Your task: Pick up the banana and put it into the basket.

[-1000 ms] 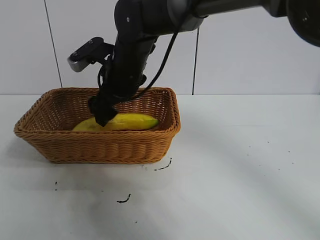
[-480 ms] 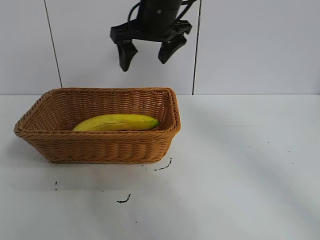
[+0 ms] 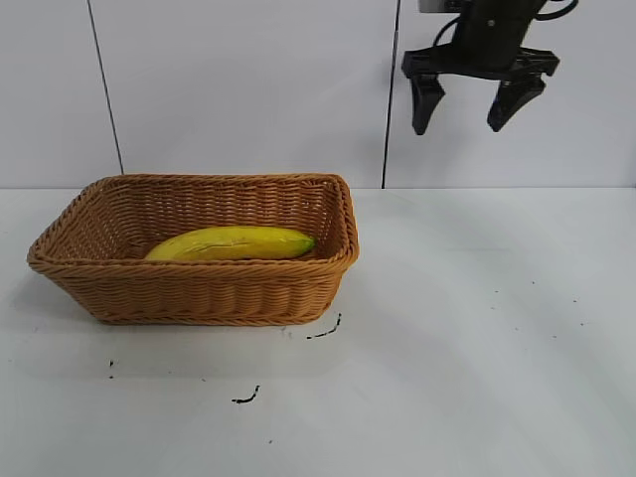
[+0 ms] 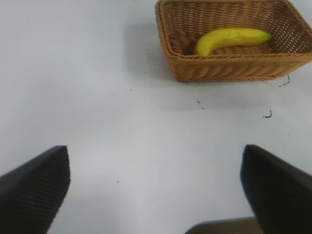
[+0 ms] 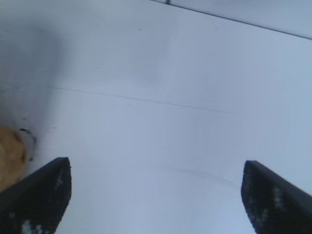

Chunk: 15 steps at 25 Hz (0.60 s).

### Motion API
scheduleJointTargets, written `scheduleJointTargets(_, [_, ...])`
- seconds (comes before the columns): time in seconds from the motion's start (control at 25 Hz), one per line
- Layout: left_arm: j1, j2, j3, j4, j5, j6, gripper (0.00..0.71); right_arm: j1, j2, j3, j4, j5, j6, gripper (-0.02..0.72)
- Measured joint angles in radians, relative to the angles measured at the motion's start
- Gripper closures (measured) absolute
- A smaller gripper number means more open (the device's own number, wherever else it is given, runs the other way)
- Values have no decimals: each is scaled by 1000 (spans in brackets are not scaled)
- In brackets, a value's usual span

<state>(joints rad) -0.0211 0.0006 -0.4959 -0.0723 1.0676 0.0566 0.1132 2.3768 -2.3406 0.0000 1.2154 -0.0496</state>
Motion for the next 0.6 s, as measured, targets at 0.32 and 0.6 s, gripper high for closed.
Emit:
scheduleJointTargets(0.32, [0, 0, 0, 0, 0, 0, 20, -91, -48, 61, 0, 1, 18, 44])
scheduleJointTargets(0.6, [0, 0, 0, 0, 0, 0, 20, -96, -202, 318, 26, 0, 18, 44])
